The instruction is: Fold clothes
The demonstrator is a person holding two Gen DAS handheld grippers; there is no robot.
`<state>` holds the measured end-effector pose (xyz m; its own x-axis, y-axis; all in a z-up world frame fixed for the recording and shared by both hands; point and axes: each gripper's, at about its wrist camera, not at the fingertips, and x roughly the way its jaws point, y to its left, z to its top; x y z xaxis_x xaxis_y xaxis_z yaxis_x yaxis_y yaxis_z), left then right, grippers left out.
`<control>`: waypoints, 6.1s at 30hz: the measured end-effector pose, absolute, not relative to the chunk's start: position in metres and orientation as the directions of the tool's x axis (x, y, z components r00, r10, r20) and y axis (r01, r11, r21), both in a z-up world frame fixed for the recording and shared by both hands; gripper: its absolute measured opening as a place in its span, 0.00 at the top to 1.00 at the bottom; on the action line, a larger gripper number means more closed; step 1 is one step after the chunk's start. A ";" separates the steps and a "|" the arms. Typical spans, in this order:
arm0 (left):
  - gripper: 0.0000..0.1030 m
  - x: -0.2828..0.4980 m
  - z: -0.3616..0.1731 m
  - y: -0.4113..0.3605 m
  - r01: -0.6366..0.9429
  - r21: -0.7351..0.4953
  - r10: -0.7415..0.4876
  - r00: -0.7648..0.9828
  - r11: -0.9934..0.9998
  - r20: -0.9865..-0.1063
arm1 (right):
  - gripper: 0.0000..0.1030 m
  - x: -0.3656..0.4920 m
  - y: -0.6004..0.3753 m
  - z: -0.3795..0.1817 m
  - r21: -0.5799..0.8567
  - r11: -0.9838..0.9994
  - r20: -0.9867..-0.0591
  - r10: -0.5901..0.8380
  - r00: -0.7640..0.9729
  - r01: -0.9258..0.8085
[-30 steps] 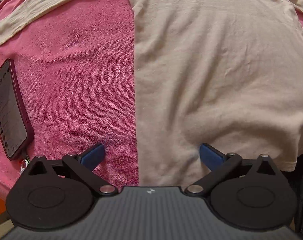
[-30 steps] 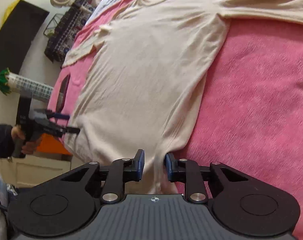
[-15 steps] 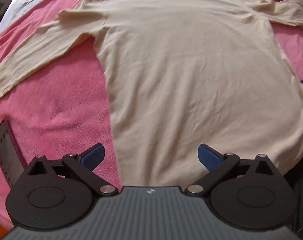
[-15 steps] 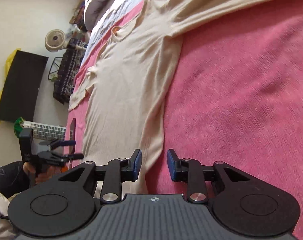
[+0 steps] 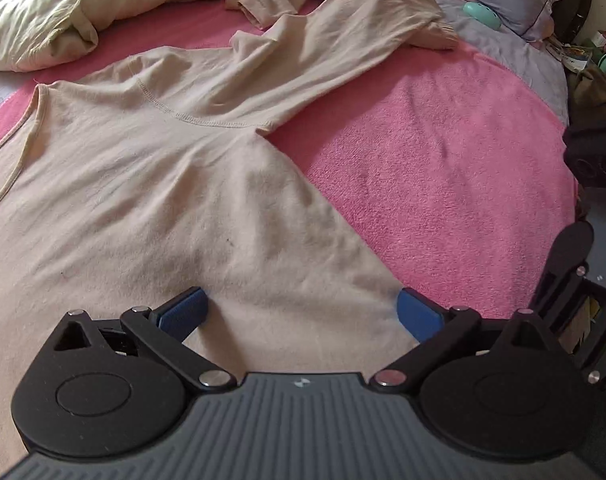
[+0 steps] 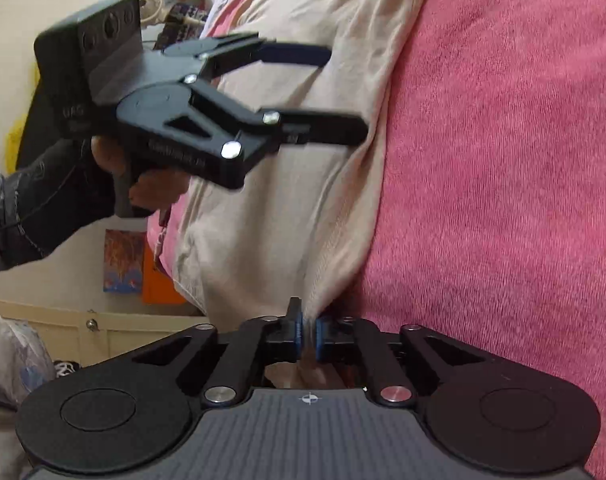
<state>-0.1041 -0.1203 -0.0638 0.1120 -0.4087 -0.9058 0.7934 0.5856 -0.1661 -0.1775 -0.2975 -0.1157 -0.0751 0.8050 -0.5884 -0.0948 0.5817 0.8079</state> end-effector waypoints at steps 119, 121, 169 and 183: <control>0.41 -0.149 0.021 0.129 0.692 0.133 -0.155 0.338 0.709 -0.928 | 0.41 -0.180 -0.215 -0.027 -0.133 0.847 -0.921 0.086 0.380 -0.515; 0.39 -0.158 0.010 0.099 0.795 0.169 -0.180 0.329 0.582 -0.927 | 0.41 -0.182 -0.193 -0.034 -0.152 0.791 -0.923 0.099 0.371 -0.592; 0.92 -0.109 -0.005 0.158 0.183 0.048 -0.037 0.432 0.982 -0.901 | 0.88 -0.135 -0.250 -0.036 0.229 0.956 -0.878 0.284 0.386 -0.185; 0.89 -0.104 -0.016 0.171 0.108 0.146 0.094 0.388 0.983 -0.917 | 0.78 -0.126 -0.257 -0.049 0.123 0.986 -0.922 0.156 0.353 -0.114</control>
